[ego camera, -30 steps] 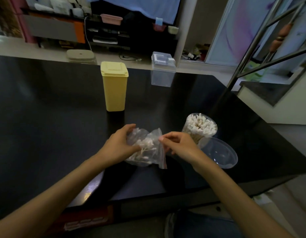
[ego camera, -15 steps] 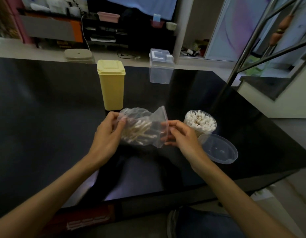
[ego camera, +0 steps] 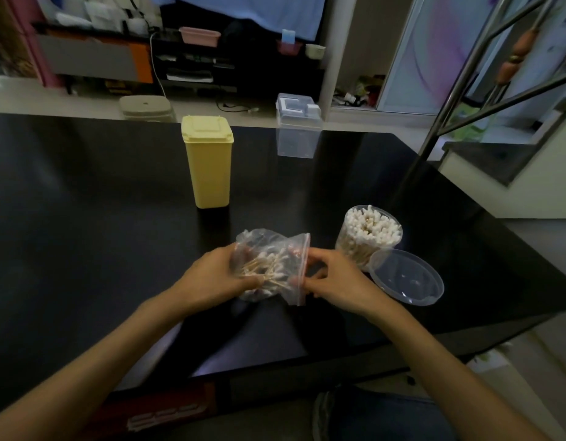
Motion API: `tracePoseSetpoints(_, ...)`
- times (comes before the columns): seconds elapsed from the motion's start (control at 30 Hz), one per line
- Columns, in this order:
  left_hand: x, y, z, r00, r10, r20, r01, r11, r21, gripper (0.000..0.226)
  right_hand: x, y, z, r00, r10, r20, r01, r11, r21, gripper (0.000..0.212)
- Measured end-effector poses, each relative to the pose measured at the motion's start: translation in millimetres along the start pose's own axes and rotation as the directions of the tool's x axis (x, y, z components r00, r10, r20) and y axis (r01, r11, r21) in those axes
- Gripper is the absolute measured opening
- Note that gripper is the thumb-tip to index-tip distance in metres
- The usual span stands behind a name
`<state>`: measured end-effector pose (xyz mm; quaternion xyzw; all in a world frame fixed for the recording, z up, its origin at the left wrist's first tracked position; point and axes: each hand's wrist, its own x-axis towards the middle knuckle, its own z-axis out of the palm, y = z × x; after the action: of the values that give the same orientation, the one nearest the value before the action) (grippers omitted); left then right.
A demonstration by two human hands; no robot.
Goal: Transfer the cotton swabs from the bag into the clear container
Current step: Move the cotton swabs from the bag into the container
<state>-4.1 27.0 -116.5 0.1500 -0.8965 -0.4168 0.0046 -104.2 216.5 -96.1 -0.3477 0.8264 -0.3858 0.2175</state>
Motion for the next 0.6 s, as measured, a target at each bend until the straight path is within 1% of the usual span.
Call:
tracePoseSetpoints(0.07, 0.8, 0.0, 1.3, 0.999, 0.032, -0.015, -0.030, 0.992, 0.120, 0.039, 1.8, 0.5, 0.6, 0.999, 0.030, 0.038, -0.029, 1.000, -0.007, 0.039)
tracePoseSetpoints(0.13, 1.9, -1.7, 1.6, 0.999, 0.053, -0.012, -0.051, 0.993, 0.110, 0.030, 2.8, 0.9, 0.7, 0.995, 0.060, 0.080, -0.059, 0.998, -0.008, 0.041)
tracePoseSetpoints(0.2, 3.1, -3.6, 1.6, 0.997, 0.072, 0.023, -0.072, 0.997, 0.020, 0.022, 2.6, 1.4, 0.7, 0.990, 0.079, 0.113, -0.081, 0.997, 0.017, 0.045)
tracePoseSetpoints(0.27, 3.6, -2.6, 0.9, 0.994, 0.098, 0.042, -0.094, 0.992, -0.084, 0.019, 1.6, 2.0, 1.1, 0.991, 0.077, 0.107, -0.081, 0.996, 0.037, 0.046)
tracePoseSetpoints(0.3, 3.5, -1.3, 0.7, 0.993, 0.109, 0.049, -0.101, 0.984, -0.147, 0.018, 1.5, 2.4, 1.0, 0.994, 0.073, 0.081, -0.076, 0.997, 0.033, 0.043)
tracePoseSetpoints(0.37, 3.1, 1.4, 1.0, 0.991, 0.125, 0.051, -0.108, 0.958, -0.265, 0.017, 1.6, 2.0, -0.2, 0.998, 0.067, 0.011, -0.067, 0.997, 0.045, 0.031)
tracePoseSetpoints(0.43, 3.3, 5.1, 2.1, 0.991, 0.131, 0.020, -0.116, 0.932, -0.344, 0.016, 0.9, -0.8, -3.1, 0.998, 0.052, -0.046, -0.045, 0.990, 0.136, 0.017)
tracePoseSetpoints(0.5, 3.1, 9.9, 3.4, 0.994, 0.110, -0.009, -0.104, 0.904, -0.415, 0.016, -0.7, -4.4, -6.0, 0.995, 0.060, -0.079, -0.041, 0.974, 0.221, 0.015)
tracePoseSetpoints(0.6, 2.7, 14.2, 3.9, 0.995, 0.094, -0.028, -0.096, 0.879, -0.467, 0.014, -1.5, -5.8, -5.7, 0.995, 0.066, -0.072, -0.047, 0.970, 0.237, 0.014)
